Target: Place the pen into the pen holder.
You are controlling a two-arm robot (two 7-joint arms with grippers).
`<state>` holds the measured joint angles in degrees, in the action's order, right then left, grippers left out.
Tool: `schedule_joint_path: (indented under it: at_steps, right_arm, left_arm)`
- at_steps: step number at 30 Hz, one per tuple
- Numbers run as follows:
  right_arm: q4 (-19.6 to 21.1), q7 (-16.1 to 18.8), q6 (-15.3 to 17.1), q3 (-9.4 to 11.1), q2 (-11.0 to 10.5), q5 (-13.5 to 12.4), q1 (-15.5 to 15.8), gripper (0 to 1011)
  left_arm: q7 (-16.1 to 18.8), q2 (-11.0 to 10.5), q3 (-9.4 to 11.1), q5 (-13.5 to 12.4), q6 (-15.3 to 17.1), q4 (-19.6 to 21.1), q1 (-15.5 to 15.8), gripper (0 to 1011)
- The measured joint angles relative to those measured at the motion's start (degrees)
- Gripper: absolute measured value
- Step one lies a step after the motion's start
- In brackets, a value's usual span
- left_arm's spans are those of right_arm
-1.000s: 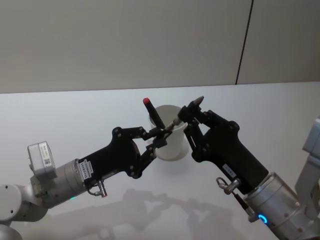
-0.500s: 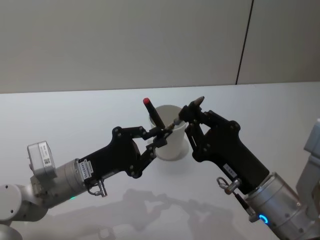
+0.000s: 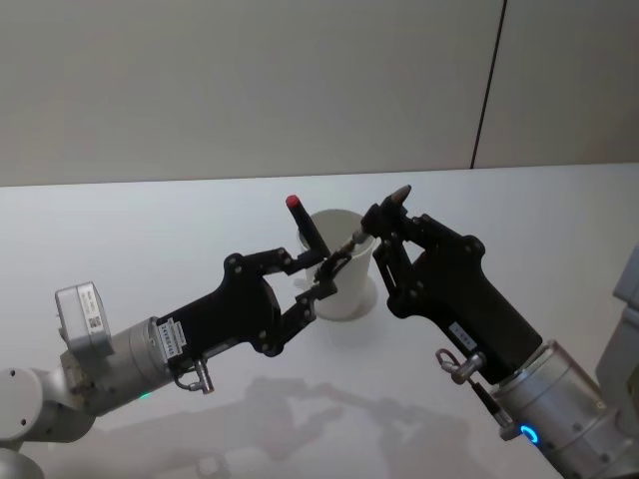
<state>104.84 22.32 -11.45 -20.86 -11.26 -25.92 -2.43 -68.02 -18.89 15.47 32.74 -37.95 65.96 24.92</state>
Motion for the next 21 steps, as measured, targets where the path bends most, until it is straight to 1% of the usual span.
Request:
schedule_joint_path:
  at_steps: [1, 3, 4, 7, 9, 10, 11, 12, 13, 14, 16, 21]
  right_arm:
    - [0.08, -0.04, -0.01, -0.01, -0.04, 0.05, 0.03, 118]
    - [0.15, -0.08, -0.02, -0.01, -0.07, 0.08, 0.05, 118]
    - [0.18, -0.10, -0.02, -0.02, -0.09, 0.09, 0.07, 118]
    - [0.32, -0.19, -0.06, -0.03, -0.15, 0.14, 0.13, 118]
    - [0.40, -0.25, -0.10, -0.04, -0.19, 0.17, 0.19, 118]
    - [0.43, -0.26, -0.12, -0.04, -0.21, 0.19, 0.21, 118]
    - [0.49, -0.30, -0.17, -0.05, -0.24, 0.20, 0.24, 118]
    - [0.51, -0.31, -0.19, -0.05, -0.25, 0.20, 0.25, 118]
    - [0.54, -0.32, -0.21, -0.06, -0.27, 0.21, 0.26, 118]
    - [0.58, -0.36, -0.26, -0.07, -0.29, 0.22, 0.28, 118]
    - [0.64, -0.39, -0.31, -0.08, -0.32, 0.23, 0.31, 118]
    - [0.73, -0.45, -0.43, -0.10, -0.34, 0.25, 0.33, 118]
  left_arm:
    - [0.00, 0.00, 0.00, 0.00, 0.00, 0.00, 0.00, 351]
    - [0.00, 0.00, 0.01, 0.00, 0.00, 0.00, 0.00, 387]
    - [0.00, 0.01, 0.01, 0.00, 0.00, 0.00, 0.00, 445]
    - [0.00, 0.01, 0.01, 0.00, 0.00, 0.00, 0.00, 503]
    - [0.00, 0.01, 0.01, 0.01, 0.00, 0.00, 0.00, 611]
    - [0.00, 0.01, 0.01, 0.01, -0.01, 0.00, 0.00, 645]
    - [0.00, 0.01, 0.01, 0.02, -0.01, 0.00, 0.00, 670]
    - [-0.01, 0.01, 0.01, 0.02, -0.01, 0.00, 0.00, 670]
    - [0.00, 0.01, 0.01, 0.03, -0.02, 0.00, 0.00, 728]
    - [0.00, 0.01, 0.01, 0.03, -0.02, 0.00, 0.00, 748]
    - [0.00, 0.01, 0.01, 0.04, -0.01, 0.00, 0.00, 823]
    - [-0.01, 0.01, 0.01, 0.07, -0.02, 0.00, 0.00, 943]
